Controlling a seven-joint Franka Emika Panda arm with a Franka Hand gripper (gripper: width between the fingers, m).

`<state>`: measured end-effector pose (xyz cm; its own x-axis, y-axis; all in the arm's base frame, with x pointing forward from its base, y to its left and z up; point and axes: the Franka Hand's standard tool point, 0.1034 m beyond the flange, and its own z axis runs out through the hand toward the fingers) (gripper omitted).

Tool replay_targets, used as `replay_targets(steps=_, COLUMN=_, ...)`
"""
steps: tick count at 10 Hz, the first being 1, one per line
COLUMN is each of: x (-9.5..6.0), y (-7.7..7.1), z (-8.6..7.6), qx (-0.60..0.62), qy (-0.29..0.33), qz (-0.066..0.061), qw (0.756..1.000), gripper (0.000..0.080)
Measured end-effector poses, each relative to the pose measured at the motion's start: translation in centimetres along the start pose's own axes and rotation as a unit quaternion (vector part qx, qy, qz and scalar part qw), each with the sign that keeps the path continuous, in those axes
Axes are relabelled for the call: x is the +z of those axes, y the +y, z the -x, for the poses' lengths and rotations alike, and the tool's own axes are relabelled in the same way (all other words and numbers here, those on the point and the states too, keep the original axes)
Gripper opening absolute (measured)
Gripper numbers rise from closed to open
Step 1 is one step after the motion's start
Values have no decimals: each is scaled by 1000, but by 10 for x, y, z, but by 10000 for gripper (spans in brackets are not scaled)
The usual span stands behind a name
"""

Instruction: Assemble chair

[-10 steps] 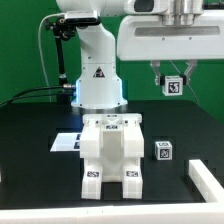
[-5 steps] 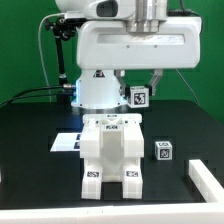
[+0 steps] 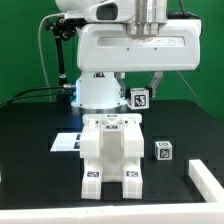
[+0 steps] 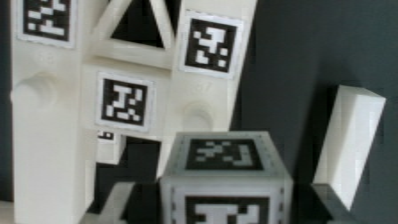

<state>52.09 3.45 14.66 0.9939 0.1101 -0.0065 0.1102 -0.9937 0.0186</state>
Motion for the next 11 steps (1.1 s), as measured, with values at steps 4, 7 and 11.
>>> replay_targets(steps=4, x=8, y=10, z=-2, qx=-8, qy=8, qz=7, qw=1000, gripper=284)
replay_targets(steps=7, x=13, y=5, z=0, qx=-9, qy=7, qz=8, qw=1000, gripper=284)
replay_targets(steps=11, x=20, y=2, z=5, qx=-13, qy=0, qz=9, qw=1000, gripper=284)
